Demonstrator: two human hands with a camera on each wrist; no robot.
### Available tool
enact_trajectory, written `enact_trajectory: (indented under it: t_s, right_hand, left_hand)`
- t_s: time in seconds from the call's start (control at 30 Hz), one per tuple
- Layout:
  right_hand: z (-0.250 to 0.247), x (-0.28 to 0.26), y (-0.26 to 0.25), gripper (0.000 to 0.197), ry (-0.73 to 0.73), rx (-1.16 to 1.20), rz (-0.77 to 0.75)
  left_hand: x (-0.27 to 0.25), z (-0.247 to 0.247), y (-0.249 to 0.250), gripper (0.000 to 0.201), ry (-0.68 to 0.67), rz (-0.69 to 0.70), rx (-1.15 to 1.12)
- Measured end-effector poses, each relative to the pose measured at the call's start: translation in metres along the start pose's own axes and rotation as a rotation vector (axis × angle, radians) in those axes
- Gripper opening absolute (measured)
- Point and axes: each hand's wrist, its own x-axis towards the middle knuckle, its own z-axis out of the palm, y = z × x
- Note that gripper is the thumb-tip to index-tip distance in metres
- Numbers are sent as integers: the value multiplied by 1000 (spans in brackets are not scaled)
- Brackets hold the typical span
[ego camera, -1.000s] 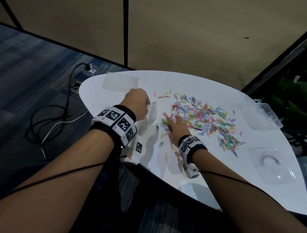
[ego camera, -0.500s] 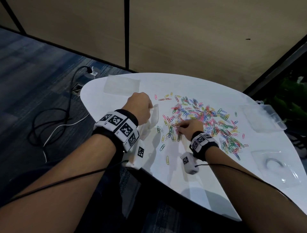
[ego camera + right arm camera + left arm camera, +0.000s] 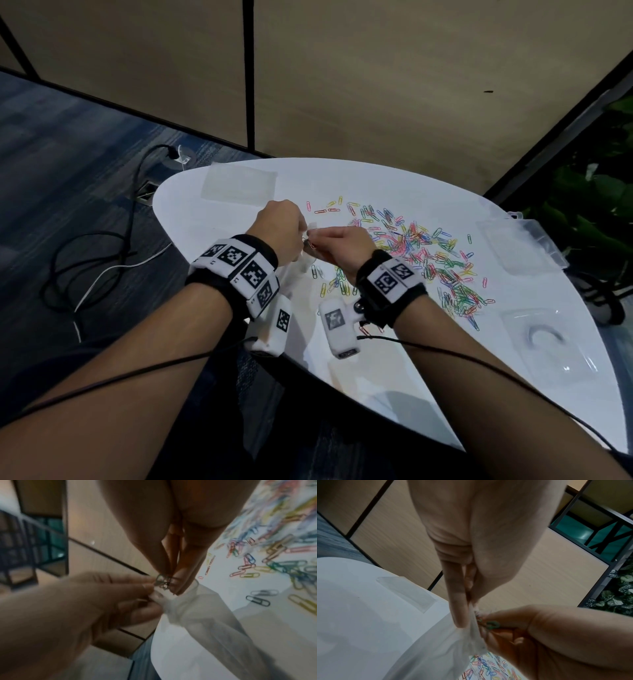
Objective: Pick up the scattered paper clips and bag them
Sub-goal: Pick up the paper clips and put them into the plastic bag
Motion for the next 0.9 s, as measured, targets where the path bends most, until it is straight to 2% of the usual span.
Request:
enact_trajectory:
  t_s: [0.07, 0.2, 0.23, 0.3, 0.33, 0.37, 0.43, 0.5, 0.53, 0.57, 0.63, 0.7, 0.77, 0.83, 0.9]
  right_hand:
    - [9, 4, 4, 25, 47, -263, -43]
    - [18, 5, 1, 13, 95, -607, -171]
    - [20, 3, -2, 10, 81, -712, -225]
    - [20, -1, -7, 21, -4, -914, -280]
    - [21, -1, -9, 25, -44, -942, -274]
    - [20, -1, -11, 28, -76, -900, -268]
    - [14, 0, -12, 30, -97, -638, -272]
    - [4, 3, -14, 34, -25, -390, -274]
    - [-2, 8, -10, 34, 25, -376, -281]
    - [-8, 13, -4, 32, 64, -457, -285]
    - [-16, 21, 17, 27, 37, -847, -261]
    - [-18, 25, 43, 40, -101, -1177, -227]
    - [-17, 23, 67, 50, -272, -1349, -235]
    - [-22, 19, 92, 63, -393, -1609, -355]
    - [-37, 15, 112, 63, -416, -1811, -512]
  left_hand:
    - [-1, 0, 1, 21, 5, 4, -10]
    - [-2, -3, -1, 22, 1, 7, -1]
    - [-2, -4, -1, 23, 0, 3, -4]
    - [-2, -5, -1, 23, -2, -6, -2]
    - [-2, -6, -2, 23, -2, -10, 1]
    - [-2, -7, -2, 23, 0, -11, 2]
    - [-2, -8, -3, 22, 12, -10, -7]
    - [-2, -10, -5, 23, 34, -18, -17]
    - [-2, -11, -7, 23, 41, -25, -21]
    - [-2, -12, -9, 24, 42, -29, -22]
    - [-3, -14, -11, 26, 32, -30, -11]
    - [-3, -15, -12, 30, 26, -27, 11]
    - [-3, -17, -13, 33, 27, -24, 25]
    - [-3, -17, -13, 32, 29, -20, 39]
    - [-3, -16, -12, 29, 31, -11, 42]
